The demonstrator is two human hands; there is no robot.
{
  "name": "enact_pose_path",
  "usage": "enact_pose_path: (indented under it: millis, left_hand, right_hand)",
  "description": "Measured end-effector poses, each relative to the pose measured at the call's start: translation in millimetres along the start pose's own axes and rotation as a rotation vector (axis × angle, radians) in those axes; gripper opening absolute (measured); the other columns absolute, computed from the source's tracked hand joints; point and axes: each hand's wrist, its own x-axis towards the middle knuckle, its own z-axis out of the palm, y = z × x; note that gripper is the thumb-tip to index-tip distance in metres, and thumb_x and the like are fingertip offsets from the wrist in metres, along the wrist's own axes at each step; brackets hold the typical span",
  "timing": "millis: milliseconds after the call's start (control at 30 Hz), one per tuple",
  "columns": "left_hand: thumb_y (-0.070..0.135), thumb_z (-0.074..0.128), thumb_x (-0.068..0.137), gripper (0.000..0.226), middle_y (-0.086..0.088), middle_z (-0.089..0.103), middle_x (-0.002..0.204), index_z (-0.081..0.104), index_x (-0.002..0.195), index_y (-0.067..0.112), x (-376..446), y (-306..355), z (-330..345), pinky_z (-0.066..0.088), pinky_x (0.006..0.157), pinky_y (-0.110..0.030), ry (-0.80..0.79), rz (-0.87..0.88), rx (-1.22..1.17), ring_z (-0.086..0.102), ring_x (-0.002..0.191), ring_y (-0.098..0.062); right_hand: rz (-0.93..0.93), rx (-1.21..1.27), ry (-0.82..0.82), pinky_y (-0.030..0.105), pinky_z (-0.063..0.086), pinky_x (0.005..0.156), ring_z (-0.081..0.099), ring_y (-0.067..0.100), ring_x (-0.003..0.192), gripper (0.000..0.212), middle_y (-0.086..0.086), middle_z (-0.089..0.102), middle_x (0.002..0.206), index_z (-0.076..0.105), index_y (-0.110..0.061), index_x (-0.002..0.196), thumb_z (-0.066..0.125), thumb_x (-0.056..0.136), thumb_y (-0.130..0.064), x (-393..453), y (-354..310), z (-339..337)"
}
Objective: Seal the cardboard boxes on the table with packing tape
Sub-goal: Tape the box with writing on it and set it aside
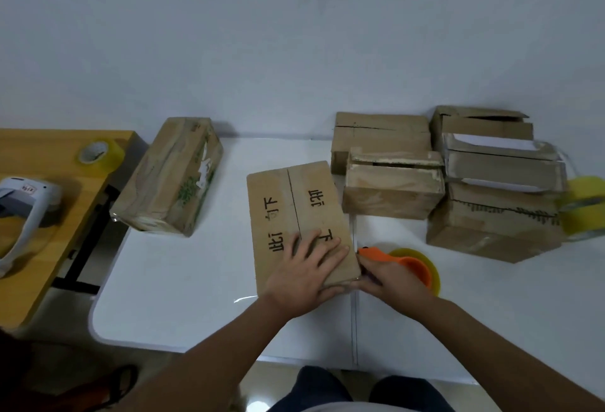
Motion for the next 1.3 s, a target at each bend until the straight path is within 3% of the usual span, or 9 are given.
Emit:
enact_pose_path:
  millis: [167, 300, 433, 533, 600, 700, 800, 1000, 1300]
  left_hand:
    - [0.072, 0.031, 0.093, 0.075, 0.000, 0.041, 0.151, 0.028, 0.154, 0.028, 5, -10, 7, 0.029, 0.111, -0.059, -0.042, 0.057, 0.041, 0.034, 0.140, -0.033]
    - [0.074, 0.025, 0.092, 0.076, 0.002, 0.040, 0.151, 0.028, 0.154, 0.030, 4, -9, 3, 0.027, 0.112, -0.057, -0.070, 0.047, 0.008, 0.032, 0.140, -0.031]
    - [0.062, 0.032, 0.099, 0.056, 0.012, 0.031, 0.155, 0.038, 0.148, 0.036, 5, -21, -23, 0.022, 0.117, -0.040, 0.110, 0.004, -0.410, 0.028, 0.143, -0.015]
    - [0.044, 0.043, 0.103, 0.034, 0.015, 0.044, 0.145, 0.055, 0.134, 0.035, -15, -44, -44, 0.030, 0.109, -0.027, 0.359, -0.368, -0.779, 0.041, 0.132, -0.001]
    - [0.036, 0.048, 0.103, 0.022, 0.017, 0.057, 0.127, 0.063, 0.119, 0.035, -41, -54, -44, 0.042, 0.097, -0.022, 0.513, -0.722, -1.003, 0.052, 0.116, 0.006]
    - [0.036, 0.051, 0.102, 0.018, 0.013, 0.066, 0.117, 0.067, 0.109, 0.032, -82, -58, -23, 0.046, 0.102, -0.033, 0.515, -1.136, -1.359, 0.059, 0.114, -0.005]
    - [0.039, 0.047, 0.104, 0.028, 0.003, 0.071, 0.116, 0.068, 0.109, 0.022, -110, -51, 4, 0.044, 0.104, -0.039, 0.445, -1.283, -1.797, 0.060, 0.120, -0.019]
    - [0.054, 0.045, 0.100, 0.050, -0.005, 0.074, 0.101, 0.070, 0.106, 0.011, -125, -25, 14, 0.050, 0.093, -0.035, 0.433, -1.282, -2.088, 0.069, 0.103, -0.016]
    - [0.014, 0.064, 0.094, 0.008, -0.003, 0.070, 0.088, 0.069, 0.091, 0.009, -133, -22, 10, 0.051, 0.095, -0.032, 0.551, -1.204, -1.977, 0.066, 0.089, -0.017]
  right_hand:
    - [0.009, -0.349, -0.104, 0.026, 0.038, 0.068, 0.061, 0.018, 0.096, 0.039, 0.002, 0.063, 0.109, 0.053, -0.020, 0.119, 0.056, 0.094, -0.050, 12, -5, -24]
    - [0.052, -0.455, -0.105, 0.030, 0.043, 0.073, 0.061, 0.021, 0.102, 0.048, 0.003, 0.064, 0.116, 0.049, -0.021, 0.126, 0.056, 0.092, -0.054, 17, -8, -23]
    - [0.081, -0.298, 0.057, 0.033, 0.048, 0.087, 0.056, 0.019, 0.117, 0.083, -0.002, 0.054, 0.138, 0.025, -0.032, 0.149, 0.059, 0.082, -0.067, 7, -11, -18]
    - [-0.042, -0.305, 0.139, 0.035, 0.028, 0.115, 0.029, 0.013, 0.143, 0.085, -0.007, 0.020, 0.161, 0.011, -0.031, 0.155, 0.052, 0.089, -0.063, 4, -34, -17]
    - [-0.103, -0.326, 0.111, 0.037, 0.018, 0.120, 0.018, 0.013, 0.147, 0.075, -0.007, 0.013, 0.163, 0.013, -0.027, 0.156, 0.048, 0.095, -0.055, 9, -53, -11]
    - [-0.194, -0.361, 0.044, 0.040, 0.009, 0.123, 0.007, 0.015, 0.150, 0.069, -0.007, 0.011, 0.163, 0.017, -0.026, 0.155, 0.046, 0.098, -0.052, 27, -76, 6]
    - [-0.269, -0.396, 0.006, 0.044, 0.002, 0.123, -0.006, 0.017, 0.151, 0.073, -0.006, 0.004, 0.164, 0.017, -0.026, 0.156, 0.043, 0.096, -0.057, 50, -90, 22]
    - [-0.271, -0.588, 0.016, 0.052, 0.003, 0.122, -0.009, 0.022, 0.151, 0.086, -0.007, -0.005, 0.165, 0.004, -0.026, 0.157, 0.020, 0.089, -0.076, 70, -90, 56]
    - [-0.250, -0.654, 0.122, 0.047, 0.009, 0.120, 0.006, 0.022, 0.152, 0.080, -0.006, 0.011, 0.164, 0.015, -0.026, 0.157, 0.018, 0.093, -0.074, 70, -85, 70]
